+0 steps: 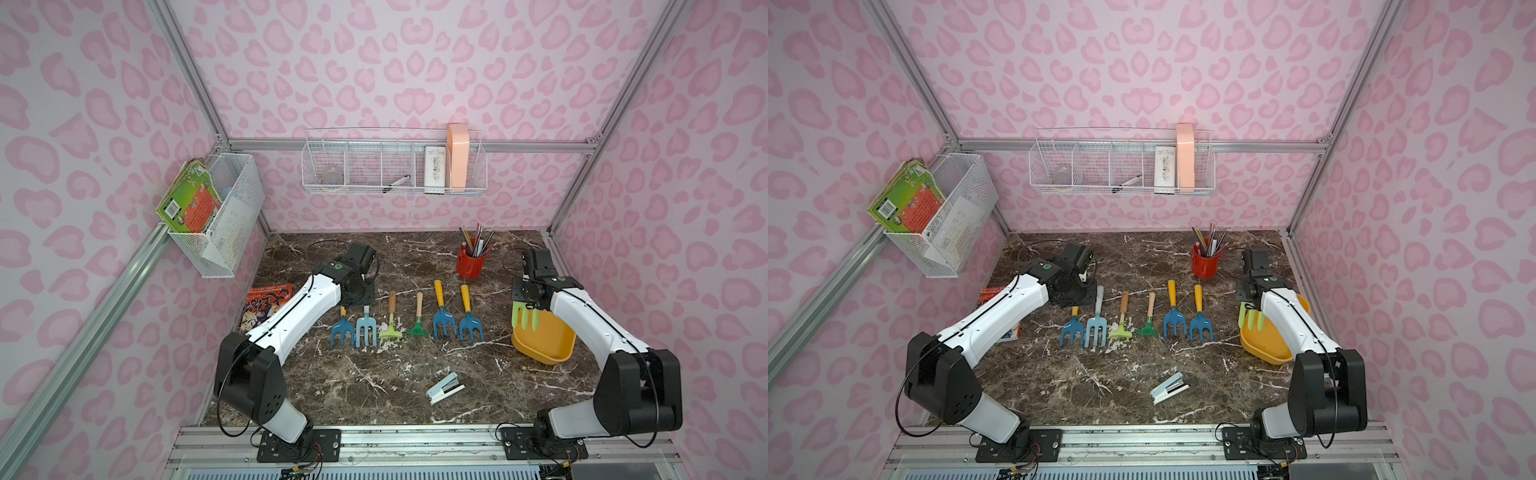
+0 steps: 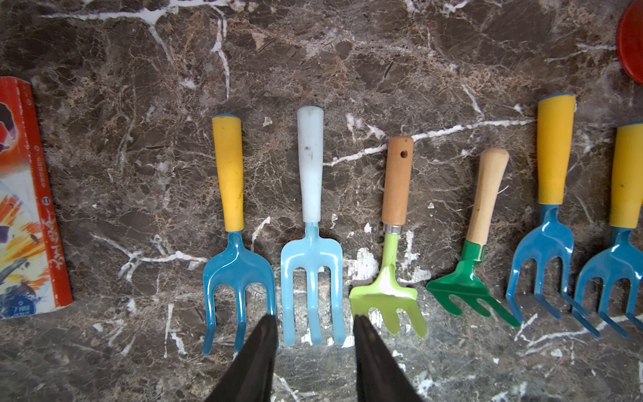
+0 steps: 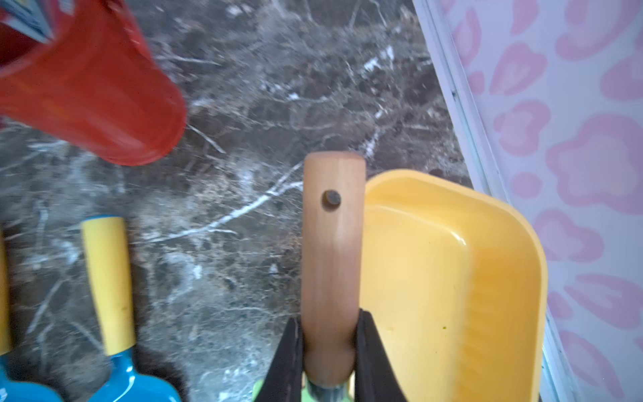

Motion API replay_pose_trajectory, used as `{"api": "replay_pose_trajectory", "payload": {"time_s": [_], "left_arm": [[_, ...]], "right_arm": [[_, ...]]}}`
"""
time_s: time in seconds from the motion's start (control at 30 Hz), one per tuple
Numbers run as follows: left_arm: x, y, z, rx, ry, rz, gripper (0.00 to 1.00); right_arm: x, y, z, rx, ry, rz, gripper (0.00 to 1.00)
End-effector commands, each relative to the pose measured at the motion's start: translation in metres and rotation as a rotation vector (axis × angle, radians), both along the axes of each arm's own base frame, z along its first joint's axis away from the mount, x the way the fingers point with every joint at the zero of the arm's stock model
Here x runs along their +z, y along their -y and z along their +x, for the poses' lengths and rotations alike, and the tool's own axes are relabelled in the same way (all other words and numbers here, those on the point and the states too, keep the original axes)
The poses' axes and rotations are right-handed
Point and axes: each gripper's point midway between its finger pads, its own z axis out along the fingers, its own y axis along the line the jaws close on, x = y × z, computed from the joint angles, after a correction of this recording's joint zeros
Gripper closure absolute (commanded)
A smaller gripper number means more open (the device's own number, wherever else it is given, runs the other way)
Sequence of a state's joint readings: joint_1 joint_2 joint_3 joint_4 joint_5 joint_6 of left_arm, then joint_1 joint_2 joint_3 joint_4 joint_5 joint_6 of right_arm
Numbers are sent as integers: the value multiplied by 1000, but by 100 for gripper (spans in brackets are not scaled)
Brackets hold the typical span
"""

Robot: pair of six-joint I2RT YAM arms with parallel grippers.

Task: Take the hand rake out of the storage box
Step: Pick up the rake from the storage box, then place the rake at the center of the board.

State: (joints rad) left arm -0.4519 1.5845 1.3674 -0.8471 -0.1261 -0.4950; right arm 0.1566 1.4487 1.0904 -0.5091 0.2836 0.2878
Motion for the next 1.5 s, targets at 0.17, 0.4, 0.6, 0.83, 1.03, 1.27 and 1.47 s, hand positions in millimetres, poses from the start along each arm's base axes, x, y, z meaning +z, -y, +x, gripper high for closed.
{"api": "replay_pose_trajectory", "payload": {"time_s": [0.17, 0.4, 0.6, 0.83, 1.03, 1.27, 1.47], "left_arm": [[2, -5, -3, 9, 0, 17, 58], [3, -7, -4, 10, 0, 27, 58], [5, -6, -3, 15, 0, 24, 58], [4, -7, -1, 20, 3, 30, 58], [7, -9, 0, 24, 19, 40, 58], [12, -13, -1, 22, 33, 52, 58], [12, -12, 1, 19, 31, 54, 58]], "right_arm": [[0, -58, 25, 125, 51, 170, 96], [-39, -71, 28, 200, 25, 241, 96], [-63, -55, 25, 210, -17, 251, 97], [-81, -65, 23, 262, -48, 290, 96], [-100, -63, 18, 250, -89, 266, 97], [-110, -61, 15, 247, -98, 261, 96], [-120, -63, 16, 253, -123, 266, 91]]}}
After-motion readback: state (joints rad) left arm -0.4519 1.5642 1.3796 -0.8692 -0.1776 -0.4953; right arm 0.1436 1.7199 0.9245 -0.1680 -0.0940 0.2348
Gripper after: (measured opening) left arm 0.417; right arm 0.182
